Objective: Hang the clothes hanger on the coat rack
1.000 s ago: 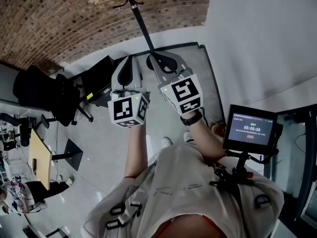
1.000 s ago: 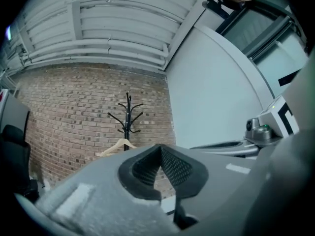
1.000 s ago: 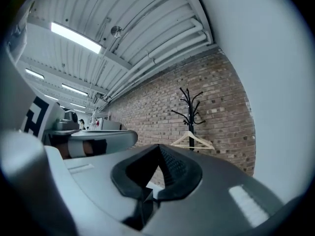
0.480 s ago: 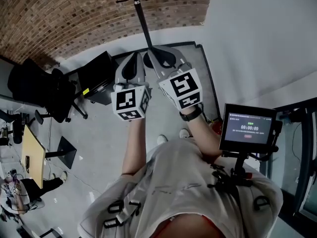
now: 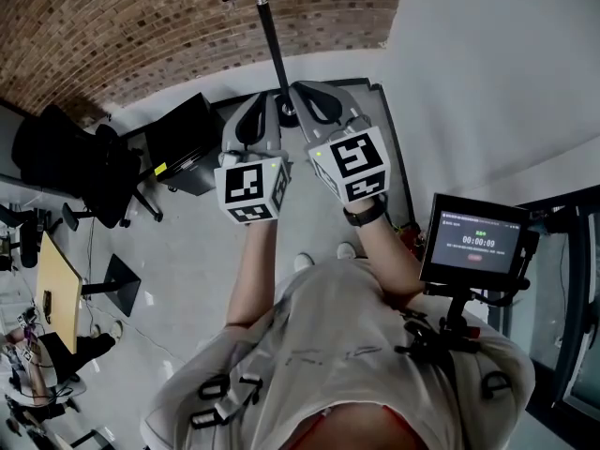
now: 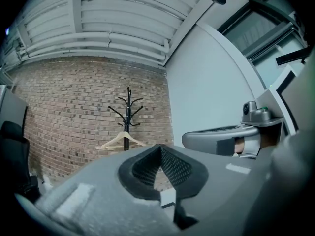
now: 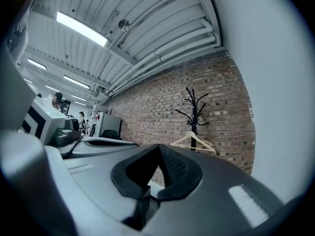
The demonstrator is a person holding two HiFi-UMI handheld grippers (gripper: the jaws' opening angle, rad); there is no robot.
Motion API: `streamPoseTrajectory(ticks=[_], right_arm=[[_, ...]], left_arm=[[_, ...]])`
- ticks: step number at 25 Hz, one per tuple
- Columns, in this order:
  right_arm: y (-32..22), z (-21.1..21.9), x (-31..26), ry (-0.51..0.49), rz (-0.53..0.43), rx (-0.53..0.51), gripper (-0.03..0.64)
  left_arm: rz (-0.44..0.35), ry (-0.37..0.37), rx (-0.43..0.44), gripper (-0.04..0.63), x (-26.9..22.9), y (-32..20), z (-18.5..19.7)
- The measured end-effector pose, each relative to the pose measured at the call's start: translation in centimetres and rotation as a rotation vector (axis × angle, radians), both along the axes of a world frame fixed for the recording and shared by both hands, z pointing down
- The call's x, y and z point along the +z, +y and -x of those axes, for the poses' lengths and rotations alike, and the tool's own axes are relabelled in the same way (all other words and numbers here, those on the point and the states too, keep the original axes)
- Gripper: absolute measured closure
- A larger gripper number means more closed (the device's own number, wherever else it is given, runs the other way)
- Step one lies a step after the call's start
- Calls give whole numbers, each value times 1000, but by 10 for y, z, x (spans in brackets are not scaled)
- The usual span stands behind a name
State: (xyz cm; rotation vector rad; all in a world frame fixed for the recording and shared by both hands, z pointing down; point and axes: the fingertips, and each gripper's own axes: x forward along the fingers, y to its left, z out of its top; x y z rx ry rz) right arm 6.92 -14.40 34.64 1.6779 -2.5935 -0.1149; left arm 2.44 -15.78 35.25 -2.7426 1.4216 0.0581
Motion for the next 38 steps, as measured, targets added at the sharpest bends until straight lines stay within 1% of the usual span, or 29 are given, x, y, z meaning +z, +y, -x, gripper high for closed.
streamPoseTrajectory(ticks=[11, 16, 26, 32, 38], right_arm=[[1, 4, -2, -7, 1, -4, 617], [2, 9, -6, -26, 9, -16, 617], [6, 14, 6, 1, 47, -34, 615], [8, 18, 7, 12, 41, -52, 615], [10, 24, 3, 15, 34, -71, 615]], left_arm=[[1, -8, 12, 594, -2, 1, 2], [4, -12, 9, 594, -5, 1, 5], [27, -17, 17, 594, 3, 8, 4], [29, -10, 15, 594, 5, 9, 5], [12, -9, 8, 594, 0, 14, 10]])
